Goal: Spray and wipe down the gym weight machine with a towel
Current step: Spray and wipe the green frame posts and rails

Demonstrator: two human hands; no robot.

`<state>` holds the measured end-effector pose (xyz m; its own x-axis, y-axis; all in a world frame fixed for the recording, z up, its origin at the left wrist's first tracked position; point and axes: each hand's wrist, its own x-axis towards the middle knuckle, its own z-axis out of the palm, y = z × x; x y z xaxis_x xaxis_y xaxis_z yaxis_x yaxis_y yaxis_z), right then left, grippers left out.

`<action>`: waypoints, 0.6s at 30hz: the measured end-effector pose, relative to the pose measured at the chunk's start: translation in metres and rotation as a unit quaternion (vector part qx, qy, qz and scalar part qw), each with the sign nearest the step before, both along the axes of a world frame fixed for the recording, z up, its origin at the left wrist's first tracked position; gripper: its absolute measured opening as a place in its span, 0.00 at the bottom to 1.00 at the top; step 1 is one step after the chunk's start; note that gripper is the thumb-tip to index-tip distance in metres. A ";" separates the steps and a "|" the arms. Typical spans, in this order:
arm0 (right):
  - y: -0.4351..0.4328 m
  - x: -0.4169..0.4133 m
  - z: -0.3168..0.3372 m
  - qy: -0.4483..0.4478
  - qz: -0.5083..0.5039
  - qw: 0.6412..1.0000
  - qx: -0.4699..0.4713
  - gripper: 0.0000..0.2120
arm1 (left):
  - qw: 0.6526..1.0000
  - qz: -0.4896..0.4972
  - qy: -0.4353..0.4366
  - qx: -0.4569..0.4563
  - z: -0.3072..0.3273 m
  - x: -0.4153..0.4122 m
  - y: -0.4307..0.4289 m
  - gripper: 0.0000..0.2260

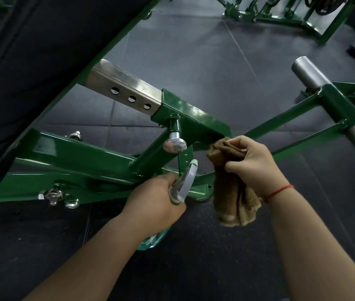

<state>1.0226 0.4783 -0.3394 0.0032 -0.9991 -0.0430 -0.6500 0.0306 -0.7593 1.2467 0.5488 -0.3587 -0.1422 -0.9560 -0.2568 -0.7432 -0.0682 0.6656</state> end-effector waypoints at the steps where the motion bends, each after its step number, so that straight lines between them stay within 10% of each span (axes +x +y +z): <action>1: 0.000 0.002 0.003 0.010 0.014 0.999 0.030 0.17 | 1.000 -0.004 -0.009 0.009 -0.001 0.002 0.000 0.05; 6: 0.001 0.032 -0.029 0.126 -0.006 0.991 0.049 0.16 | 0.998 -0.012 -0.057 0.035 -0.003 0.013 -0.004 0.06; 10: -0.005 0.061 -0.056 0.039 -0.032 0.997 -0.053 0.16 | 0.997 -0.009 -0.057 0.044 -0.001 0.016 -0.006 0.07; 18: -0.001 0.081 -0.113 0.258 0.015 0.965 0.036 0.32 | 0.996 -0.019 -0.069 0.048 -0.002 0.017 -0.009 0.05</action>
